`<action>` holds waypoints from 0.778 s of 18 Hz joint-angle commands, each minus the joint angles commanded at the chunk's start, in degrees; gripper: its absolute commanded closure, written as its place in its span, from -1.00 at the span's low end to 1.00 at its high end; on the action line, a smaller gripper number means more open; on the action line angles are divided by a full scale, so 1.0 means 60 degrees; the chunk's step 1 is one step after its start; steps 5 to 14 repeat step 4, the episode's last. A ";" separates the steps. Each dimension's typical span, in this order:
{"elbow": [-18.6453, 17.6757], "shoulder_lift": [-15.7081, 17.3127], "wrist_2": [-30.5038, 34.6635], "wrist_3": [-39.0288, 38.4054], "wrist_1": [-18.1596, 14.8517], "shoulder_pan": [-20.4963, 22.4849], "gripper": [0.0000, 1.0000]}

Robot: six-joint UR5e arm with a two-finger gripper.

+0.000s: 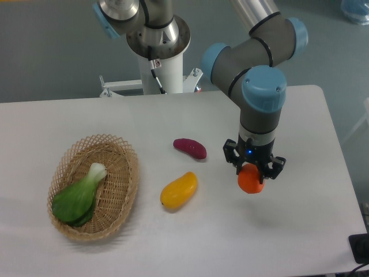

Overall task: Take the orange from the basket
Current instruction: 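Carry the held orange away from the basket over the table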

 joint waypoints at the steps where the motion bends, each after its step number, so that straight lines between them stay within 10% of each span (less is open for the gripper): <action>1: 0.0000 0.0000 0.0000 0.0000 0.0015 0.0000 0.30; 14: -0.0073 0.0000 0.0088 0.0000 0.0029 0.0000 0.29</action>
